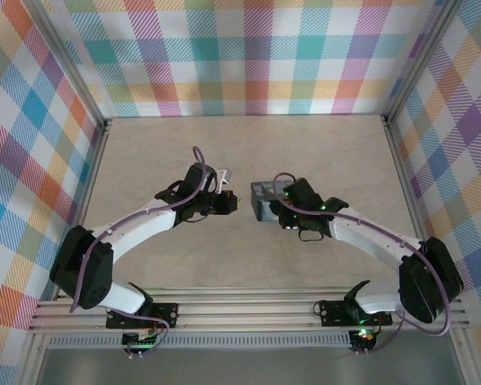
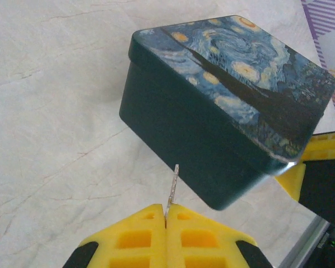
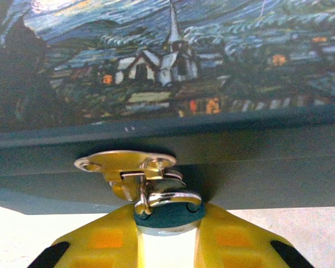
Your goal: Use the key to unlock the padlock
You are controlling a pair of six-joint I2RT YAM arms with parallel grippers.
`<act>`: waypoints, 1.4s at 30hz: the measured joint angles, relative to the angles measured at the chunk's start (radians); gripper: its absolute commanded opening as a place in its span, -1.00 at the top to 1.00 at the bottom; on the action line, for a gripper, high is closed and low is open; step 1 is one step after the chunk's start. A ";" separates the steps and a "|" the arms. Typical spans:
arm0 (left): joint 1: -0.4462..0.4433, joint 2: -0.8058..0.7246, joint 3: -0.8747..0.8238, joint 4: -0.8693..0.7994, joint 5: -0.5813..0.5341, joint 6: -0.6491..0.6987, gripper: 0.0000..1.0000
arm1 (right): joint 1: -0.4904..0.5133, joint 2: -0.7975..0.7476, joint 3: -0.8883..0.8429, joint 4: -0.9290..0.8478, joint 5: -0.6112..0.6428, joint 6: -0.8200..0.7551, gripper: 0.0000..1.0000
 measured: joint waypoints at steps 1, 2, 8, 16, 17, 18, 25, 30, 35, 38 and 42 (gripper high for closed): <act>0.001 -0.004 0.004 -0.008 0.008 0.001 1.00 | -0.004 0.000 0.010 -0.011 -0.008 0.009 1.00; 0.002 -0.008 0.007 -0.014 0.018 0.002 1.00 | -0.006 0.001 0.021 -0.024 -0.018 0.021 1.00; 0.013 -0.025 0.031 -0.073 0.075 0.001 1.00 | -0.018 0.015 0.095 -0.112 -0.082 0.093 1.00; 0.038 -0.070 0.067 -0.180 0.141 -0.004 1.00 | -0.020 0.084 0.274 -0.306 -0.141 0.173 1.00; 0.040 -0.079 0.075 -0.193 0.150 -0.006 1.00 | -0.020 0.089 0.297 -0.335 -0.145 0.185 1.00; 0.042 -0.089 0.084 -0.209 0.158 -0.006 1.00 | -0.020 0.094 0.323 -0.367 -0.148 0.200 1.00; 0.048 -0.159 0.107 -0.253 0.238 -0.004 1.00 | -0.013 0.125 0.446 -0.524 -0.150 0.304 1.00; 0.038 -0.206 0.033 -0.171 0.356 0.006 1.00 | -0.011 0.128 0.448 -0.558 -0.152 0.381 1.00; -0.025 -0.217 -0.113 -0.003 0.404 0.012 1.00 | -0.011 0.135 0.438 -0.541 -0.143 0.423 1.00; -0.063 -0.215 -0.208 0.134 0.406 -0.002 1.00 | -0.011 0.149 0.409 -0.506 -0.141 0.432 1.00; -0.097 -0.183 -0.275 0.303 0.386 -0.012 1.00 | -0.011 0.187 0.369 -0.443 -0.141 0.437 1.00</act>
